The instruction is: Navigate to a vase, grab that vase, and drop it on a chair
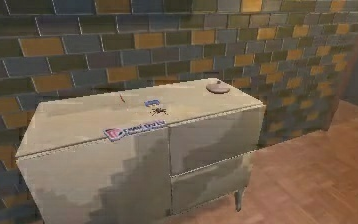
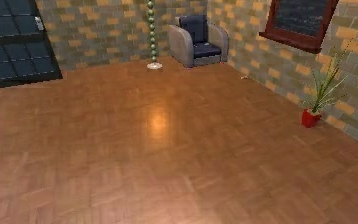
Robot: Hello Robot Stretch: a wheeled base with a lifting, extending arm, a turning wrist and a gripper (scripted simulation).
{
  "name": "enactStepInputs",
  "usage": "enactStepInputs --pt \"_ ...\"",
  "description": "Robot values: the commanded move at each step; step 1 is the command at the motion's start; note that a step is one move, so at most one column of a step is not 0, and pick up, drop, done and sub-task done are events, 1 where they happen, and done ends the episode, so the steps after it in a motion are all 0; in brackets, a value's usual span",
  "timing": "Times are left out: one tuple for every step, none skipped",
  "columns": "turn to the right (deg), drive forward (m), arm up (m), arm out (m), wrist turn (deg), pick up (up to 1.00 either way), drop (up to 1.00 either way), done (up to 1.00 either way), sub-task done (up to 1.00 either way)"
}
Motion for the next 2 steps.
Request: enactStepInputs --pt "21.0 0.0 0.0 0.0 0.0 0.0 0.0 0.0 0.0" --pt "0.0 0.3 0.0 0.0 0.0 0.0 0.0 0.0 0.0"
